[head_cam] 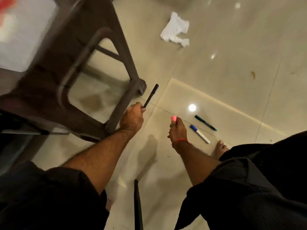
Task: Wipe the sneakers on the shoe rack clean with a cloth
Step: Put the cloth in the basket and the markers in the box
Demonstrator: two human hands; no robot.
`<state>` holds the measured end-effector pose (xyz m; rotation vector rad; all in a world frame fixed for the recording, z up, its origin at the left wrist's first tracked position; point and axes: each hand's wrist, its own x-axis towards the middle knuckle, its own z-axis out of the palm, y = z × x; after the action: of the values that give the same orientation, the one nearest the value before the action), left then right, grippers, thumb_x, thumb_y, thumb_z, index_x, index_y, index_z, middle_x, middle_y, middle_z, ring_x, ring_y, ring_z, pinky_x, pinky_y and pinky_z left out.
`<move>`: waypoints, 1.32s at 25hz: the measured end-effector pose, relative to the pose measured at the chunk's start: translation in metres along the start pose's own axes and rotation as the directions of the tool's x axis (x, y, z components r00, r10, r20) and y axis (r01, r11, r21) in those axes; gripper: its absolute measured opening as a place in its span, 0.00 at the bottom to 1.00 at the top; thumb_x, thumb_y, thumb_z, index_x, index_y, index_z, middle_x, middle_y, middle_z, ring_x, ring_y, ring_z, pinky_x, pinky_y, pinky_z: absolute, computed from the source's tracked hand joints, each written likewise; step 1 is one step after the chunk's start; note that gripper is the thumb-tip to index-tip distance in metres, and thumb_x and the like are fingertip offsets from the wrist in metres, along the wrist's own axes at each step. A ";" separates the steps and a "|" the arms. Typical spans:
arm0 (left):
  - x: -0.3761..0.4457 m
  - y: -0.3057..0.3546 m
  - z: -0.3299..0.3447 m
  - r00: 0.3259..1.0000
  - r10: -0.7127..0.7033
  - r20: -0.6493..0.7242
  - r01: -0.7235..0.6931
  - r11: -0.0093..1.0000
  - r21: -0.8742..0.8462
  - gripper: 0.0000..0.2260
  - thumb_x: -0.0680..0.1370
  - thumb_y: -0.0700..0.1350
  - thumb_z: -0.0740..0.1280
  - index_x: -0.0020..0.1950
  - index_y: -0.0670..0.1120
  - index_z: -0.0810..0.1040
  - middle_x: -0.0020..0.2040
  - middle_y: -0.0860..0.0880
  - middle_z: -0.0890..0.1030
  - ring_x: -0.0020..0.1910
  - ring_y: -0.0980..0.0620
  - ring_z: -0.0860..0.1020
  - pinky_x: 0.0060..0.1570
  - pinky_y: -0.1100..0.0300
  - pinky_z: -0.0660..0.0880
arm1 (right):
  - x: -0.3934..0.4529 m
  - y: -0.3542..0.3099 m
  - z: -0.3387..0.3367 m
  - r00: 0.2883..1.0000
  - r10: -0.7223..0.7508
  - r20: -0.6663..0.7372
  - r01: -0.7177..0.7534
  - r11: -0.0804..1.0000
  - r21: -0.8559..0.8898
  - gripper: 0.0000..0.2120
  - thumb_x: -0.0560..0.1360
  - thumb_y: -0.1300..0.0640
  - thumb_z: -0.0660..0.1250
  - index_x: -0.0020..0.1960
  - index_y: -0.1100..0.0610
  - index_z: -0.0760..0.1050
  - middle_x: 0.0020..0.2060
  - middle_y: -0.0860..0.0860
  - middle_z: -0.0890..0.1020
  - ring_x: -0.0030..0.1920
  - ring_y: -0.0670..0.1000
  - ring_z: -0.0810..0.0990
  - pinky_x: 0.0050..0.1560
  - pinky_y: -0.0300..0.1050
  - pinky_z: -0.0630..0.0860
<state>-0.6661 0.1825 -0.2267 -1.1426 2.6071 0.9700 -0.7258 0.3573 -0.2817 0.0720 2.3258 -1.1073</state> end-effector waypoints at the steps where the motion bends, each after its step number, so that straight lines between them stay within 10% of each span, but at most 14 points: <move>1: -0.010 0.011 -0.019 1.000 0.009 -0.011 -0.009 1.000 -0.029 0.09 0.85 0.46 0.61 0.56 0.42 0.77 0.51 0.44 0.82 0.50 0.43 0.79 0.45 0.52 0.74 | -0.004 -0.020 -0.004 0.999 -0.040 -0.007 0.041 0.998 0.054 0.09 0.83 0.53 0.54 0.55 0.50 0.73 0.45 0.54 0.78 0.44 0.60 0.77 0.51 0.64 0.79; 7: -0.083 0.062 -0.131 0.983 0.137 -0.125 -0.148 0.985 -0.085 0.11 0.86 0.50 0.57 0.59 0.46 0.75 0.51 0.44 0.82 0.50 0.44 0.80 0.43 0.54 0.73 | -0.049 -0.153 -0.044 0.943 -0.331 -0.030 0.329 0.914 0.238 0.22 0.75 0.41 0.55 0.61 0.51 0.76 0.39 0.44 0.77 0.40 0.54 0.75 0.43 0.54 0.74; 13: -0.150 0.080 -0.249 0.891 0.215 -0.399 -0.309 0.933 -0.187 0.10 0.86 0.48 0.58 0.60 0.45 0.76 0.47 0.48 0.80 0.45 0.53 0.79 0.50 0.54 0.81 | -0.110 -0.287 -0.080 0.805 -0.591 -0.044 0.565 0.742 0.362 0.11 0.84 0.59 0.57 0.60 0.59 0.76 0.39 0.49 0.76 0.30 0.49 0.70 0.32 0.42 0.67; 20: -0.189 0.048 -0.382 0.707 -0.071 -0.704 -0.230 0.918 -0.323 0.09 0.85 0.49 0.61 0.56 0.46 0.78 0.42 0.52 0.82 0.38 0.60 0.79 0.37 0.71 0.75 | -0.188 -0.413 -0.080 0.565 -0.825 0.009 0.759 0.524 0.387 0.12 0.82 0.48 0.64 0.61 0.52 0.79 0.44 0.49 0.82 0.37 0.45 0.76 0.41 0.44 0.74; 26: -0.179 0.003 -0.433 0.737 -0.276 -0.617 0.025 0.923 -0.383 0.10 0.82 0.48 0.68 0.52 0.43 0.85 0.40 0.49 0.86 0.38 0.55 0.83 0.47 0.56 0.82 | -0.218 -0.469 -0.051 0.485 -0.822 0.298 0.858 0.513 0.017 0.15 0.80 0.55 0.69 0.65 0.56 0.78 0.50 0.53 0.82 0.47 0.51 0.79 0.52 0.45 0.76; 33: -0.144 -0.018 -0.439 0.747 -0.292 -0.597 0.156 0.950 -0.270 0.12 0.75 0.49 0.76 0.50 0.41 0.86 0.47 0.45 0.87 0.45 0.46 0.85 0.53 0.51 0.83 | -0.203 -0.486 -0.008 0.458 -0.744 0.486 0.869 0.258 -0.423 0.14 0.81 0.60 0.63 0.64 0.59 0.78 0.59 0.60 0.81 0.54 0.58 0.80 0.59 0.49 0.77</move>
<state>-0.4960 -0.0057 0.1601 -2.1110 2.7626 0.9306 -0.6928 0.0810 0.1654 -1.6376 2.3851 -0.5445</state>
